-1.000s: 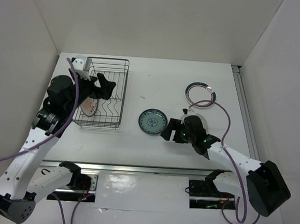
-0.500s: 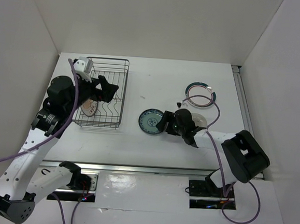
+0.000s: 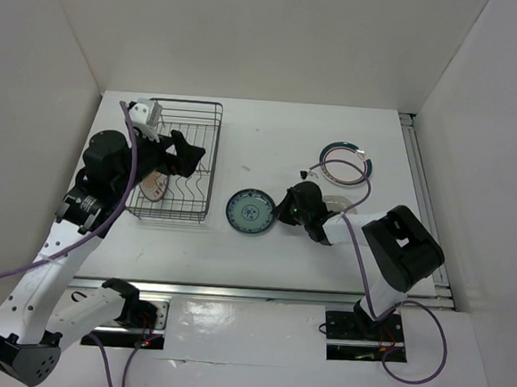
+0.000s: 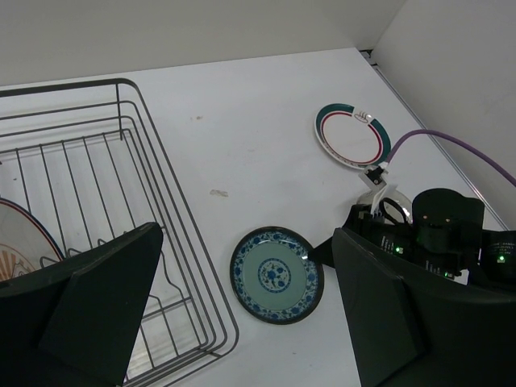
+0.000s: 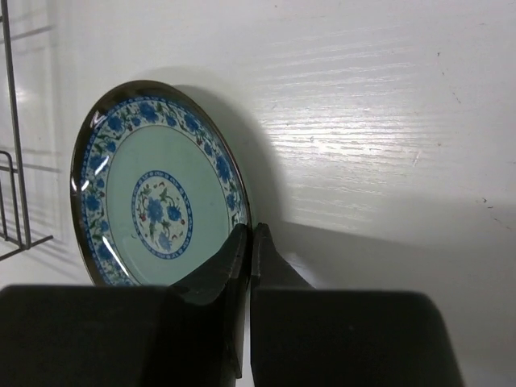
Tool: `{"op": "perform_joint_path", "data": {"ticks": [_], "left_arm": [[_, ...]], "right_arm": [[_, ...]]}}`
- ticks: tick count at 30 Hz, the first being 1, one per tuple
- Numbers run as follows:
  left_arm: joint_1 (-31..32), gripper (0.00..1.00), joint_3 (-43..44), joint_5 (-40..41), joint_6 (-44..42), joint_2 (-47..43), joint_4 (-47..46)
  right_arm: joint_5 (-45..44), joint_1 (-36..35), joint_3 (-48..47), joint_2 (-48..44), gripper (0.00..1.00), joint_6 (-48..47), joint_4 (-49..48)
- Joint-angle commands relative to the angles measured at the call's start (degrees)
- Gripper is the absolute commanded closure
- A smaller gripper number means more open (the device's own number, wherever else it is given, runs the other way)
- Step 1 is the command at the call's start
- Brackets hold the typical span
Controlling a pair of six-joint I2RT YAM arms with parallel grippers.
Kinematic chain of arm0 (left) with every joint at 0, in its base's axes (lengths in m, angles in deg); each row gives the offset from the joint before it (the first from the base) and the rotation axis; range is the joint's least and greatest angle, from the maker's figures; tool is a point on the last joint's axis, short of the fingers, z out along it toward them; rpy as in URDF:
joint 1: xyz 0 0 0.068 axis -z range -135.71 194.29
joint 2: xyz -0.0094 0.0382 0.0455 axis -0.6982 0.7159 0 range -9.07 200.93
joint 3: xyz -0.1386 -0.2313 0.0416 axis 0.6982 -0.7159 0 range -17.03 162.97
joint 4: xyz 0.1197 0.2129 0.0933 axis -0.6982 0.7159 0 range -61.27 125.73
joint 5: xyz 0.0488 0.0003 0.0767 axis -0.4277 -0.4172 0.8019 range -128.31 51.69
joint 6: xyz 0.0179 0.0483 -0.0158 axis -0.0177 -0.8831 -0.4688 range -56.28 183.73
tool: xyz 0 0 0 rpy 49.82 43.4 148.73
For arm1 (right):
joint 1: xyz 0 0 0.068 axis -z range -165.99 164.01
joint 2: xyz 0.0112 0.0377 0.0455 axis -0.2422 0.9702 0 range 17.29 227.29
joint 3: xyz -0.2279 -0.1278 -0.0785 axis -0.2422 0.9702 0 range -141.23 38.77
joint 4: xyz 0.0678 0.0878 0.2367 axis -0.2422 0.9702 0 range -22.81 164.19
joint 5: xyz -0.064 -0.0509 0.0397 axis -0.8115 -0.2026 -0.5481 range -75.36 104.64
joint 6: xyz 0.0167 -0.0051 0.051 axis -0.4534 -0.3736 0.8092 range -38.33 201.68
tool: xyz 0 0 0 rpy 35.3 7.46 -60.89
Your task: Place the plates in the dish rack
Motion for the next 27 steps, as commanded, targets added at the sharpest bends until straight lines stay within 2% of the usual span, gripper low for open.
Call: {"op": "perform_joint_path", "data": {"ticks": [1, 6, 11, 17, 21, 27], "left_arm": [[0.2, 0.00, 0.0, -0.6, 0.1, 0.3, -2.8], [0.2, 0.00, 0.0, -1.3, 0.1, 1.4, -2.8], [0.2, 0.00, 0.0, -3.5, 0.6, 3.4, -2.8], [0.2, 0.00, 0.0, -11.7, 1.2, 8.5, -4.2], [0.2, 0.00, 0.0, -18.2, 1.2, 12.4, -6.0], [0.2, 0.00, -1.0, -20.5, 2.3, 13.5, -8.9]], "right_arm": [[-2.6, -0.3, -0.4, 1.3, 1.00, -1.6, 0.7], [-2.6, 0.8, -2.5, -3.1, 1.00, -1.6, 3.5], [-2.6, 2.4, -4.2, -14.5, 1.00, -1.6, 5.6], [-1.3, 3.0, -8.9, -26.4, 1.00, -4.3, 10.0], [3.1, 3.0, -10.3, -29.6, 1.00, -5.6, 10.0], [8.5, 3.0, -9.2, -32.9, 1.00, -5.6, 6.5]]}}
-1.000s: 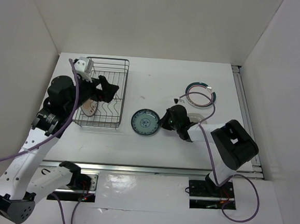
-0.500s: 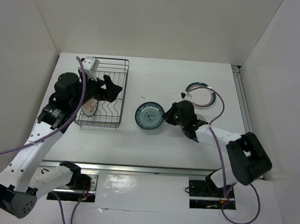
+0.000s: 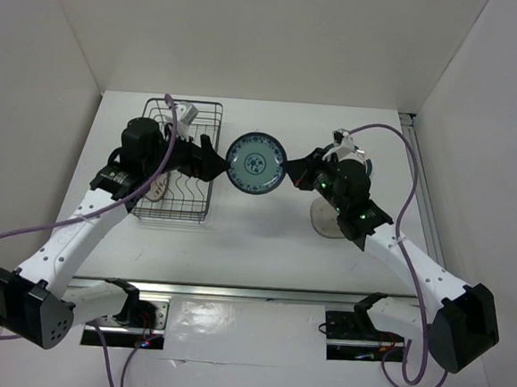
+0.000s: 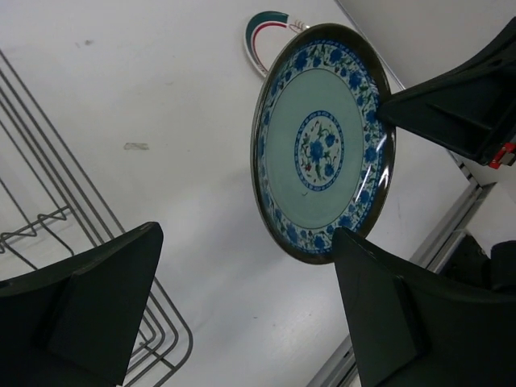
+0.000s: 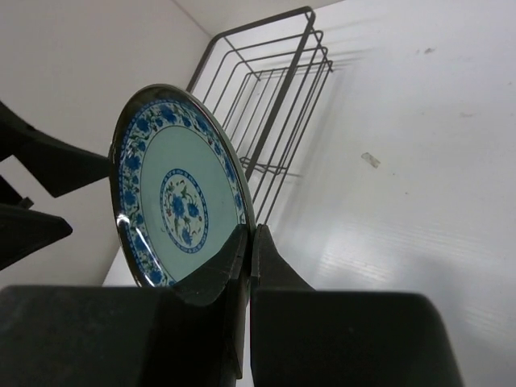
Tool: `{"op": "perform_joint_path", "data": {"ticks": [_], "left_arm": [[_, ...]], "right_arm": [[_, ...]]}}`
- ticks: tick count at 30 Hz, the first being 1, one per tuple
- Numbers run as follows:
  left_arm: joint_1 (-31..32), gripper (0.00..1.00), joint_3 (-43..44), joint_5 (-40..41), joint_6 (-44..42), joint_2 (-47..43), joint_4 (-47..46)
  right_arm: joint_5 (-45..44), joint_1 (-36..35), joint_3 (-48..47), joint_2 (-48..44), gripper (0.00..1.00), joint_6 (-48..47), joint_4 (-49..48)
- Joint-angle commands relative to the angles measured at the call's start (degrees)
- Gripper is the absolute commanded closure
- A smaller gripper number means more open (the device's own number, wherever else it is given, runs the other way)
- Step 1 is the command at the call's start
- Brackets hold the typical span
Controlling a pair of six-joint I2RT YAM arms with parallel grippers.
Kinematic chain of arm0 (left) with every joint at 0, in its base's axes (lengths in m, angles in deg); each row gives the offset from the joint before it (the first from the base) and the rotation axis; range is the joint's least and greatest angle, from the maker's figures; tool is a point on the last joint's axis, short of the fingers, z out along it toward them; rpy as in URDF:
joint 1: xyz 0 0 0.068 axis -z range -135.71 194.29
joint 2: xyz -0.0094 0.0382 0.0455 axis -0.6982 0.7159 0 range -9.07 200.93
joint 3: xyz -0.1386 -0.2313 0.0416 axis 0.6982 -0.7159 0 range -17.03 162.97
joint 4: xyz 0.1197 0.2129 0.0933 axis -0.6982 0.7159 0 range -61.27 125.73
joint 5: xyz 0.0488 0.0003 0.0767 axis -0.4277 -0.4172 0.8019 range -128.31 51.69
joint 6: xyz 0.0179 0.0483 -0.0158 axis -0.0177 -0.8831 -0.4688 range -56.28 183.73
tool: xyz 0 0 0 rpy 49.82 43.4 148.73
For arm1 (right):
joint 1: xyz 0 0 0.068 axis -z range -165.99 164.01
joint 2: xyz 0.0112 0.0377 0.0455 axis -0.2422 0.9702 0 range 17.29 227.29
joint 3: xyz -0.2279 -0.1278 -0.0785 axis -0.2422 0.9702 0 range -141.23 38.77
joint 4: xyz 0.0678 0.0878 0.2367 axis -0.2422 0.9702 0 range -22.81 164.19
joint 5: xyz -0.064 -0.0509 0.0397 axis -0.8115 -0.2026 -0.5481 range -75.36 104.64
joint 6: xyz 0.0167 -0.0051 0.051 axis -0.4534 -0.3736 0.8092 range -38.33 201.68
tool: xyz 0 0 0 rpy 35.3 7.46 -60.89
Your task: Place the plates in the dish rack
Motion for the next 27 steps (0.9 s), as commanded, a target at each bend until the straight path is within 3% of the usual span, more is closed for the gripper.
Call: {"op": "perform_joint_path", "data": {"ticks": [1, 6, 9, 13, 14, 15, 18, 19, 21, 22, 26, 27], "left_arm": [[0.2, 0.00, -0.5, -5.2, 1.6, -0.2, -5.7], [0.2, 0.00, 0.1, -9.9, 2.3, 3.3, -6.4], [0.2, 0.07, 0.6, -11.0, 2.3, 4.9, -5.7], [0.2, 0.26, 1.2, -11.0, 2.3, 6.4, -5.1], [0.2, 0.34, 1.2, -11.0, 2.3, 6.4, -5.1], [0.2, 0.55, 1.2, -11.0, 2.3, 6.4, -5.1], [0.2, 0.94, 1.8, -9.5, 2.3, 5.7, -5.1], [0.2, 1.00, 2.5, -8.6, 2.3, 5.7, -3.9], [0.2, 1.00, 2.5, -4.8, 1.7, 3.6, -3.9], [0.2, 1.00, 2.5, -2.7, 1.1, 2.5, -3.3], [0.2, 1.00, 2.5, 13.9, -0.6, -4.5, -1.2], [0.2, 1.00, 2.5, 21.7, -1.2, -5.9, 0.2]], "right_arm": [[4.5, 0.0, 0.2, -2.2, 1.00, -0.8, -3.3], [9.3, 0.0, 2.1, -3.3, 1.00, -0.3, -8.4], [10.8, 0.0, 3.4, -4.5, 1.00, 0.3, -11.2], [11.4, 0.0, 4.8, -5.3, 1.00, 0.3, -13.4], [11.4, 0.0, 4.8, -5.3, 1.00, 0.3, -12.8], [11.4, 0.0, 4.3, -5.3, 1.00, 0.3, -12.1], [12.1, 0.0, 4.3, -4.6, 1.00, -0.2, -11.6], [12.1, 0.0, 4.3, -4.6, 0.82, -1.0, -11.0], [12.6, 0.0, 4.3, -4.6, 0.19, -1.5, -11.0], [11.0, 0.0, 4.3, -4.6, 0.00, -1.5, -10.1], [5.8, 0.0, 3.7, -4.6, 0.00, -3.5, -4.3], [5.8, 0.0, 3.7, -5.2, 0.00, -4.0, -3.4]]}}
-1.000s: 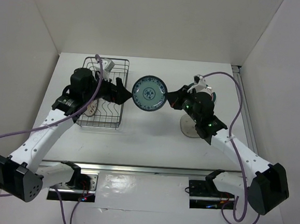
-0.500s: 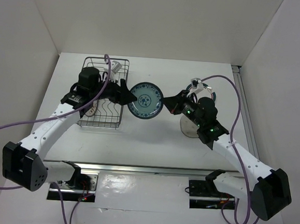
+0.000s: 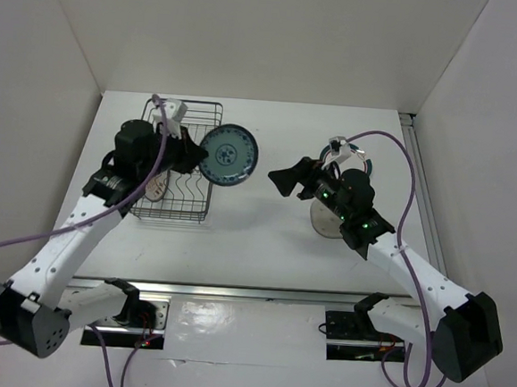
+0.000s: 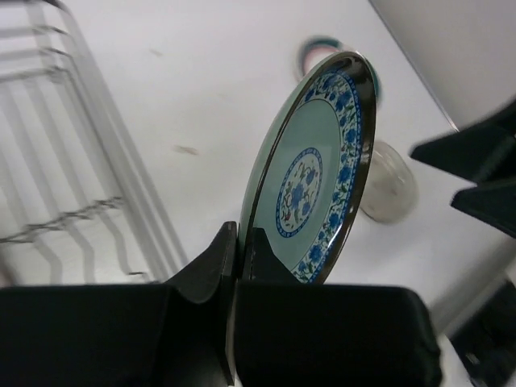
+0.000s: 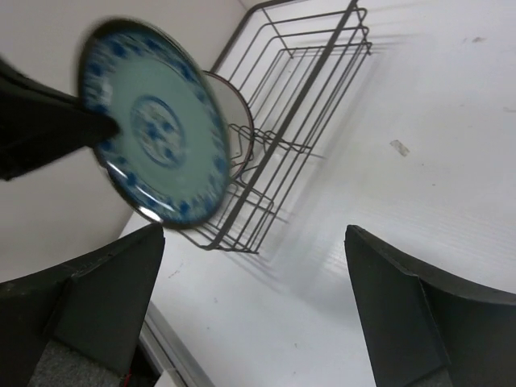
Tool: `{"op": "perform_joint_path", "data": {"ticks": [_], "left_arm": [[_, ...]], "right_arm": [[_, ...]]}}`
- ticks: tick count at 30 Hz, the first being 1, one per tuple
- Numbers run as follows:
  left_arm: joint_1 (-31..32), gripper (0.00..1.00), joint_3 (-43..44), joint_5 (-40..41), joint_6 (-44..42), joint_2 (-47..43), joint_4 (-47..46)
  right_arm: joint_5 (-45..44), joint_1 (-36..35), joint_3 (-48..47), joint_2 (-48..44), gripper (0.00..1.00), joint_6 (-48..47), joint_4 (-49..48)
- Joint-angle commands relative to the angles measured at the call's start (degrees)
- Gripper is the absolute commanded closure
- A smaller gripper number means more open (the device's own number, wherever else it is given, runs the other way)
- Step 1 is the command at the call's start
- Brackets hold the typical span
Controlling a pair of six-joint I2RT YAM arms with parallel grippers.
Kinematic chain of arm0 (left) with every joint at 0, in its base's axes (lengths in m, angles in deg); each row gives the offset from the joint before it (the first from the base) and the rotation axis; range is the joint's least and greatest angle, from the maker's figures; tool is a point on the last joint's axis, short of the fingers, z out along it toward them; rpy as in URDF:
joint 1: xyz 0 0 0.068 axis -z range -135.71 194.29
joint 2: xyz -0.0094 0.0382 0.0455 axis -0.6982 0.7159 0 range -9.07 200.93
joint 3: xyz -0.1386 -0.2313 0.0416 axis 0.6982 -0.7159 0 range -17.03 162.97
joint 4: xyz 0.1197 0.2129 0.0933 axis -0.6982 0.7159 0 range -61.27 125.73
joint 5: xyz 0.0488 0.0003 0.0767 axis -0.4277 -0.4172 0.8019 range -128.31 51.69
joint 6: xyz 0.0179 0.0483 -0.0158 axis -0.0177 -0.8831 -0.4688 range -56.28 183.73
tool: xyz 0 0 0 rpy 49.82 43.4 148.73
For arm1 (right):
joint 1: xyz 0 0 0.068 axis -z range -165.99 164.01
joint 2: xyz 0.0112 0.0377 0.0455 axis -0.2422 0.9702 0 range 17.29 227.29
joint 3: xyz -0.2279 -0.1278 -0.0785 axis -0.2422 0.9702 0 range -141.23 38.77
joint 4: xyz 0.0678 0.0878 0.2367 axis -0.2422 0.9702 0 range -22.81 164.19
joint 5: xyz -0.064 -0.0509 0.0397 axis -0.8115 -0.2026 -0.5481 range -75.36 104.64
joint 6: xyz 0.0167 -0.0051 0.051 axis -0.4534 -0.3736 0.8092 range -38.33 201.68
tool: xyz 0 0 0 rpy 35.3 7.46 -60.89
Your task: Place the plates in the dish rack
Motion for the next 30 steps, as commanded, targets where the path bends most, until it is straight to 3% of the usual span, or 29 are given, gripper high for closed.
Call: {"op": "perform_joint_path", "data": {"ticks": [1, 7, 10, 18, 30], "left_arm": [[-0.2, 1.00, 2.1, 20.6, -3.8, -8.6, -1.0], [-0.2, 1.00, 5.4, 47.4, -13.6, -8.3, 4.0], [-0.2, 1.00, 5.4, 53.4, -16.5, -6.4, 4.0], [0.3, 1.00, 5.7, 61.7, -21.0, -1.2, 3.7], [3.1, 1.00, 5.8, 65.2, -13.7, 7.1, 12.0]], "right_arm": [[-3.9, -0.2, -1.5, -1.6, 0.00, -2.9, 1.8], [-4.6, 0.4, -1.5, -1.7, 0.00, -5.3, 4.6], [-4.6, 0.4, -2.7, -0.5, 0.00, -5.9, 5.8], [-1.9, 0.9, -4.4, 1.3, 0.00, -8.4, 7.6], [1.0, 4.2, -0.8, -1.4, 0.00, -8.4, 6.0]]}}
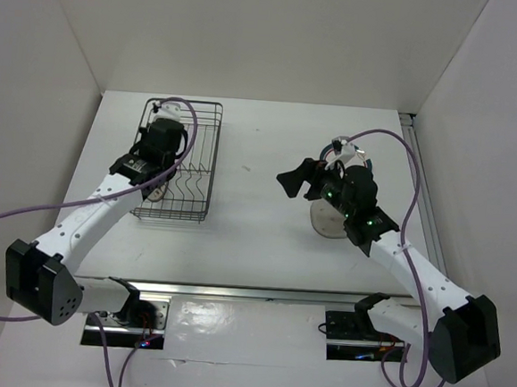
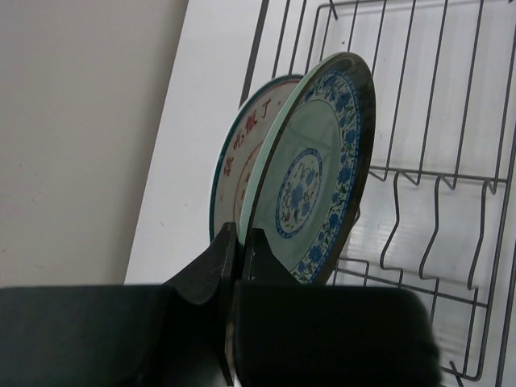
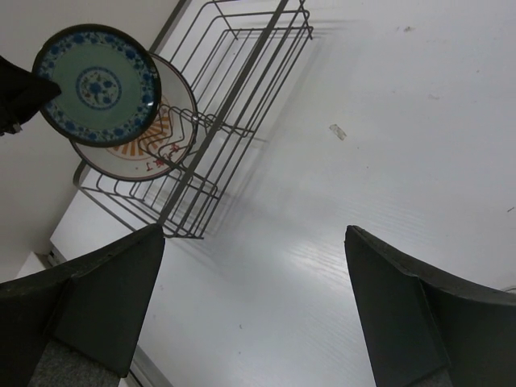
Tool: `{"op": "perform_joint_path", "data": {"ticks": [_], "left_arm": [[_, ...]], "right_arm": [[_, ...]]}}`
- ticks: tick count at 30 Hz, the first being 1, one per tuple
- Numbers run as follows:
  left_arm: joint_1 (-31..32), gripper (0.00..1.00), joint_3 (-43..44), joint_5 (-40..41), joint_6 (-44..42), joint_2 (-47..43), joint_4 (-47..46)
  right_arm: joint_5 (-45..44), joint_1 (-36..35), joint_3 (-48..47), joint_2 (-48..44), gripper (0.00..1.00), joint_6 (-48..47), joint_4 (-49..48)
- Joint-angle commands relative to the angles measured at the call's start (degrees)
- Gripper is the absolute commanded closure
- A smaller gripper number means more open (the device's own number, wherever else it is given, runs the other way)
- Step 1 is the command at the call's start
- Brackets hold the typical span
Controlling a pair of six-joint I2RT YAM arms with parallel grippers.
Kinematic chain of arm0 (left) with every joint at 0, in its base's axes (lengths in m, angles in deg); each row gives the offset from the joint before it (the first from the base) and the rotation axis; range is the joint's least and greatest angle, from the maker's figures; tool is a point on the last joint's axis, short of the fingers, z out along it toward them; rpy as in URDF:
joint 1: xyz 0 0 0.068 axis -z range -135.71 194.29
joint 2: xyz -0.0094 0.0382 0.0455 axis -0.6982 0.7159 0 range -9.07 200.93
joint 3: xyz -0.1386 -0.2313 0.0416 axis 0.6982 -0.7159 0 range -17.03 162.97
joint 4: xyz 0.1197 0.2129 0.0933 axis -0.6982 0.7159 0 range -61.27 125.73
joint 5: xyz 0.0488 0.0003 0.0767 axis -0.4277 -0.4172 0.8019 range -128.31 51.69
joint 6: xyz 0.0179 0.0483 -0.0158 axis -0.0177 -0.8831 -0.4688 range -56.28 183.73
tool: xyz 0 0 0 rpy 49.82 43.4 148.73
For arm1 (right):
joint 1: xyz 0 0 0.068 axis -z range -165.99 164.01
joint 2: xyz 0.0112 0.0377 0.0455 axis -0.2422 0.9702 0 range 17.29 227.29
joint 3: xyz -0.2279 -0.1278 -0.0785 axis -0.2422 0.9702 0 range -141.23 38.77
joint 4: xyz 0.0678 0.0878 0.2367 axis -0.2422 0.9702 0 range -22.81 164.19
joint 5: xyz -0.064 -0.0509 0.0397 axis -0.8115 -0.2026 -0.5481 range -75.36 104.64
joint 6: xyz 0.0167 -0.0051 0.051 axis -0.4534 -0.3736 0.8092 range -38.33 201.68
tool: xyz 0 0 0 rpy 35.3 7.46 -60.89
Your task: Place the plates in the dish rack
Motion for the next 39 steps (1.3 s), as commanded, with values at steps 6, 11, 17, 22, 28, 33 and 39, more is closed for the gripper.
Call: {"op": "perform_joint_path", "data": {"ticks": [6, 11, 17, 22, 28, 33, 39], "left_arm": [[0.1, 1.00, 0.6, -0.7, 5.1, 1.0, 1.8], [0.1, 1.00, 0.6, -5.2, 6.3, 2.1, 1.8], [0.1, 1.00, 1.9, -3.9, 7.7, 5.6, 4.2], [0.1, 1.00, 1.4, -4.1, 7.7, 5.6, 3.6], [0.1, 1.00, 2.0, -4.7, 8.2, 6.1, 4.2], [0.1, 1.00, 2.0, -5.8, 8.2, 1.3, 3.5], [0.1, 1.00, 2.0, -4.5, 7.7, -1.9, 2.5]], "right_arm": [[3.5, 2.5, 0.1, -1.9, 0.00, -0.8, -1.4], [4.0, 3.1, 0.1, -2.4, 0.00, -0.8, -1.4], [4.5, 4.2, 0.1, -2.9, 0.00, -0.8, -1.4], [4.6, 4.2, 0.1, -2.9, 0.00, -0.8, -1.4], [5.1, 4.2, 0.1, -2.4, 0.00, -0.3, -1.9], [5.1, 4.2, 0.1, -1.9, 0.00, -0.3, -1.9], [5.6, 4.7, 0.1, -0.7, 0.00, -0.3, -1.9]]}}
